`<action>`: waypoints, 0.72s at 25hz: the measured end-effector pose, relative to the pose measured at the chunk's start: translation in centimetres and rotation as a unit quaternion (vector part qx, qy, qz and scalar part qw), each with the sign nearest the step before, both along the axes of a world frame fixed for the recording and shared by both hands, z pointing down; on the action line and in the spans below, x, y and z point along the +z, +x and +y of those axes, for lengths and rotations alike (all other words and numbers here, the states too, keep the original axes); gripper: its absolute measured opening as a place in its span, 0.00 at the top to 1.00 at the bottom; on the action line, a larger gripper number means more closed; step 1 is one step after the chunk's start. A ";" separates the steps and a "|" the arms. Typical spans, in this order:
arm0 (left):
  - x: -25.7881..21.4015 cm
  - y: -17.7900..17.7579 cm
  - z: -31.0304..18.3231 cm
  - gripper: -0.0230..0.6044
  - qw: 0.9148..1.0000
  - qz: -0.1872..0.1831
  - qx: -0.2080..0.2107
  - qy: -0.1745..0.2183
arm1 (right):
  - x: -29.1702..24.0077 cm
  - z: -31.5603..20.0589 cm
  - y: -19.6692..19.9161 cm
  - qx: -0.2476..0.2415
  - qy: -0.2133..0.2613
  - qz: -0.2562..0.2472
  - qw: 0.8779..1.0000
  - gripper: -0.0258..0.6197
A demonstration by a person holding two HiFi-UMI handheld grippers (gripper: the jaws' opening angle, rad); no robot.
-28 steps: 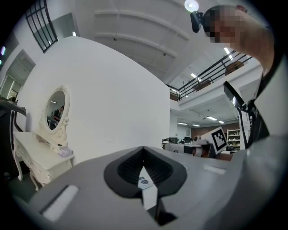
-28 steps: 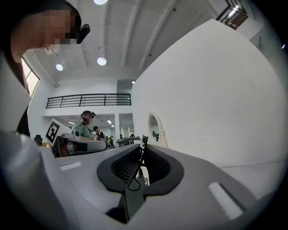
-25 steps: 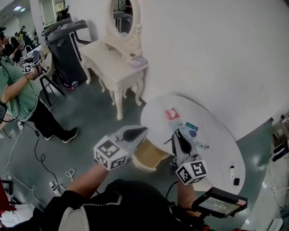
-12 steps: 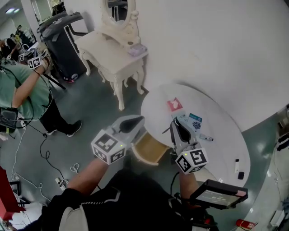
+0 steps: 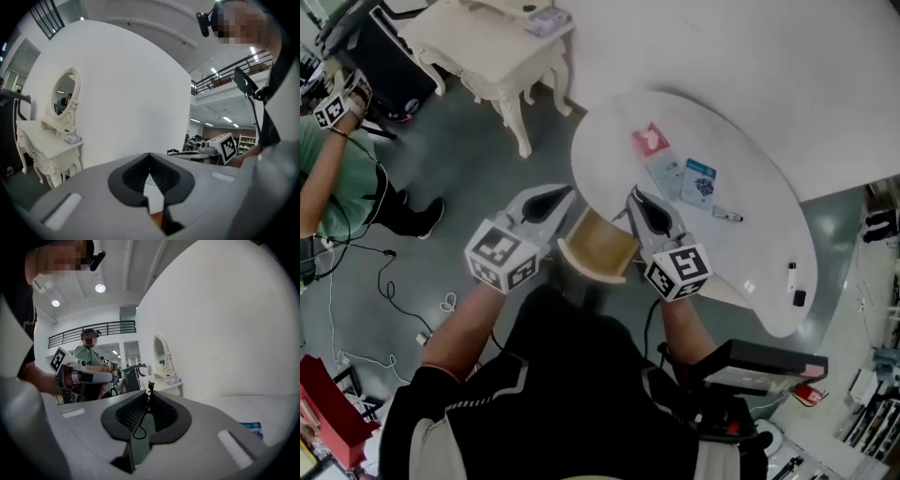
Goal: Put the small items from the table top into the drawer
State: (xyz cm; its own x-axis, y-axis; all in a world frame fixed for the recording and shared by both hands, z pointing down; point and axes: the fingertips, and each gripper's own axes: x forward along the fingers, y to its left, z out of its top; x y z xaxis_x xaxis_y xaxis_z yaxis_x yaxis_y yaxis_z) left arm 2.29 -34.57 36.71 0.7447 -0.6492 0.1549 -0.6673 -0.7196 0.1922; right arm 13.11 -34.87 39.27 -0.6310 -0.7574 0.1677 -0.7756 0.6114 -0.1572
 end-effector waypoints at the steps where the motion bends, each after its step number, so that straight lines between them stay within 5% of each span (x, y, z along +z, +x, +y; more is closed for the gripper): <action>1: 1.2 -0.1 -0.1 0.96 1.000 0.000 0.001 -0.010 | 1.3 0.1 -0.1 -0.001 -0.009 0.004 1.000 0.91; 18: 16.7 -1.1 -0.2 0.96 0.994 -0.025 0.004 -0.108 | 17.1 2.5 -3.4 -0.083 -0.098 0.105 0.986 0.91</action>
